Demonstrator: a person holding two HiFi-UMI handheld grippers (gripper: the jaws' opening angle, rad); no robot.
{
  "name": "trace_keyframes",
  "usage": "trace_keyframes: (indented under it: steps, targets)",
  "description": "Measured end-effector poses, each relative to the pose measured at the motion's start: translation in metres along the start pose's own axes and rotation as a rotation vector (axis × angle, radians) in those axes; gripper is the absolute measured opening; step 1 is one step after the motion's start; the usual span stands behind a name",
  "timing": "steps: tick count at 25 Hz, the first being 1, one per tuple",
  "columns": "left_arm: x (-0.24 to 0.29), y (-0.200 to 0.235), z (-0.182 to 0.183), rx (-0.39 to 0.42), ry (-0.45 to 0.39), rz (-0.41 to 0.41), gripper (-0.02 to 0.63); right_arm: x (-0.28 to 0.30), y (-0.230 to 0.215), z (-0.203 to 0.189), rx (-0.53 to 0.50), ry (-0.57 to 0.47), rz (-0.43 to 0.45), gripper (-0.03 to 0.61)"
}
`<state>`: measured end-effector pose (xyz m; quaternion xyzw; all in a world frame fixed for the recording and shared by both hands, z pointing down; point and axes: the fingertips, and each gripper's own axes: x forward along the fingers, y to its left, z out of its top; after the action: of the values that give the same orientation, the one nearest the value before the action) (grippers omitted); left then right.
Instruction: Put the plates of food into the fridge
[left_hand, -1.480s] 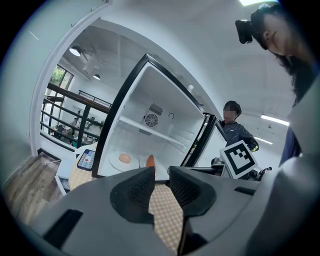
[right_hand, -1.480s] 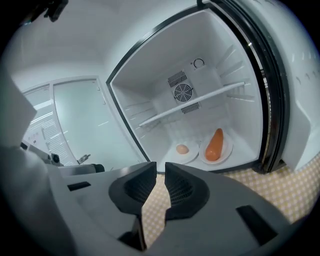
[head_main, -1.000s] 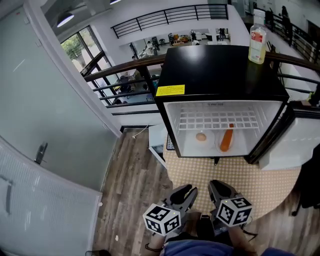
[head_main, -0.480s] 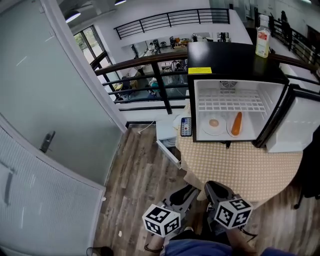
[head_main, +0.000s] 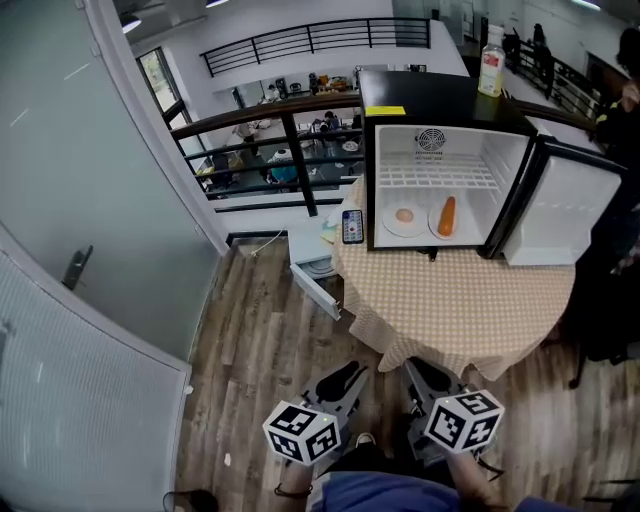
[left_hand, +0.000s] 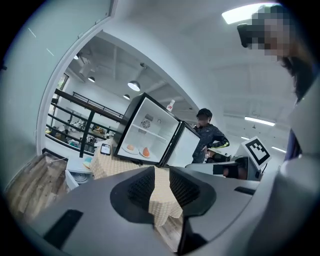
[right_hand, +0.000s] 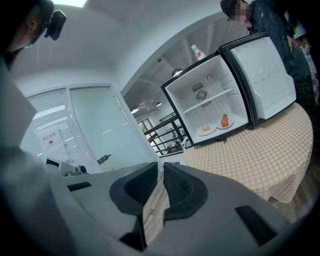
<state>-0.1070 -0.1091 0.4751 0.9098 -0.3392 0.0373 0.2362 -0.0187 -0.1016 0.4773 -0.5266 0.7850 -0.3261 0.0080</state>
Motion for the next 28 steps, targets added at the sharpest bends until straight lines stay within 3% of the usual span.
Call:
trace_keyframes:
  steps: [10,28]
  targets:
    - [-0.003,-0.067,-0.007,0.047,-0.019,-0.084,0.103,-0.066,-0.01,-0.014,0.006,-0.039,-0.047,0.051]
    - [-0.026,-0.207,-0.085,0.011,-0.021,-0.057,0.103,-0.221,-0.034,-0.074,-0.02,0.013,-0.029,0.051]
